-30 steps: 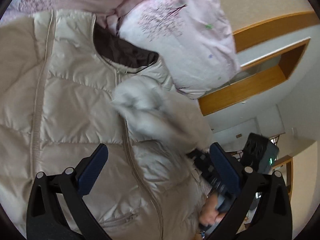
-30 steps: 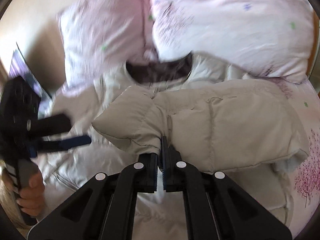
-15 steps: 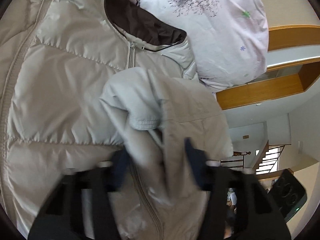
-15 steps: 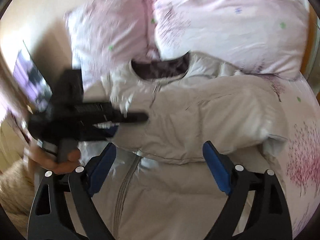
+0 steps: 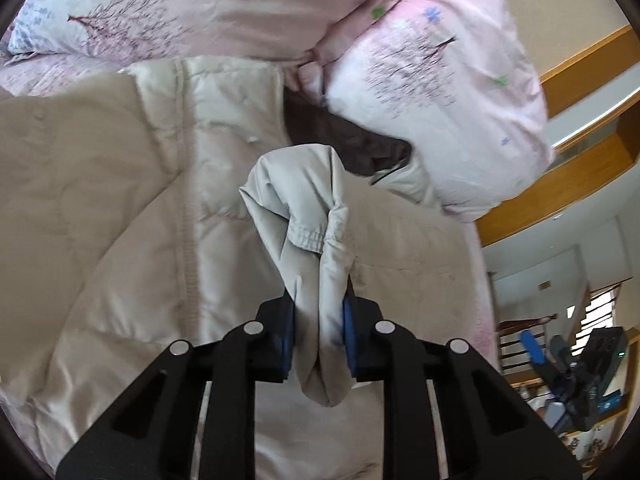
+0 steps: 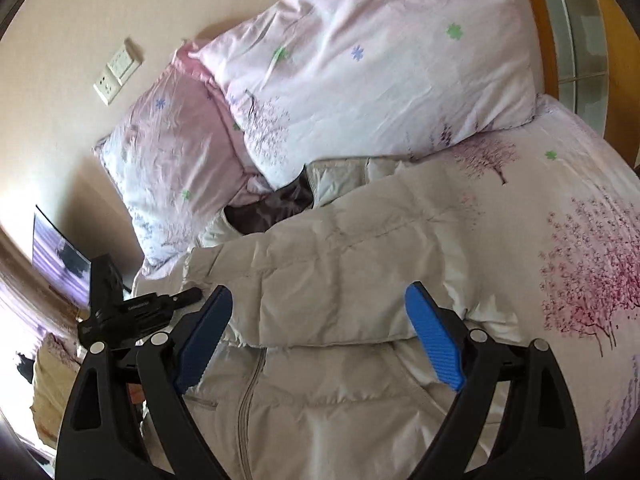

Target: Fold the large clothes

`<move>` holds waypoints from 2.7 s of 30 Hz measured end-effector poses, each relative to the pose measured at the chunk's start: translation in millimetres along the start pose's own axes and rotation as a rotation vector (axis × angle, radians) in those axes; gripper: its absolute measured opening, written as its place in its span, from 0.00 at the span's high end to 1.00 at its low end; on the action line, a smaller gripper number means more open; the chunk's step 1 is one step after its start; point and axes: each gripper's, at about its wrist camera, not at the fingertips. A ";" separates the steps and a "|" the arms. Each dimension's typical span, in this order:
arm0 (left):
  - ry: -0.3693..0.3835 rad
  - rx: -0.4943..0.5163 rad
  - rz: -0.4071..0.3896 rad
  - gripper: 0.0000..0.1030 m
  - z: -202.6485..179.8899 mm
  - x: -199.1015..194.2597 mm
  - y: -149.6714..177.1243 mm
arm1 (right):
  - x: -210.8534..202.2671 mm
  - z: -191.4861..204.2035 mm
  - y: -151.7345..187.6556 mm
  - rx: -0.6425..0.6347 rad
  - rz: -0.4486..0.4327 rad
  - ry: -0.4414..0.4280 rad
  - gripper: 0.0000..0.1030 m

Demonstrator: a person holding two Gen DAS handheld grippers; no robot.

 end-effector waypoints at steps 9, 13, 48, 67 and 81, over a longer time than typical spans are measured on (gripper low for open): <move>-0.117 0.081 -0.006 0.38 1.9 -4.3 6.9 | 37.1 22.1 17.6 0.041 0.177 -0.036 0.16; -0.116 0.154 -0.125 0.15 2.3 -65.7 9.5 | 50.9 43.0 27.5 -0.003 0.216 -0.056 0.28; -0.368 -0.817 -0.707 0.75 312.3 -301.3 104.3 | 113.8 106.3 60.8 -0.085 0.393 -0.091 0.30; -0.130 -0.283 -0.849 0.90 127.6 -341.1 -19.3 | 82.0 78.8 38.2 -0.043 0.299 -0.084 0.30; 0.213 0.057 -0.402 0.90 -46.7 -151.7 0.5 | 54.1 23.9 20.0 0.065 0.189 -0.008 0.30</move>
Point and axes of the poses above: each gripper's, at about its wrist camera, not at the fingertips, and x roughly the way its jaws point, z to its left, y to its underside, and after that the axes turned 12 degrees about -z, right-handed
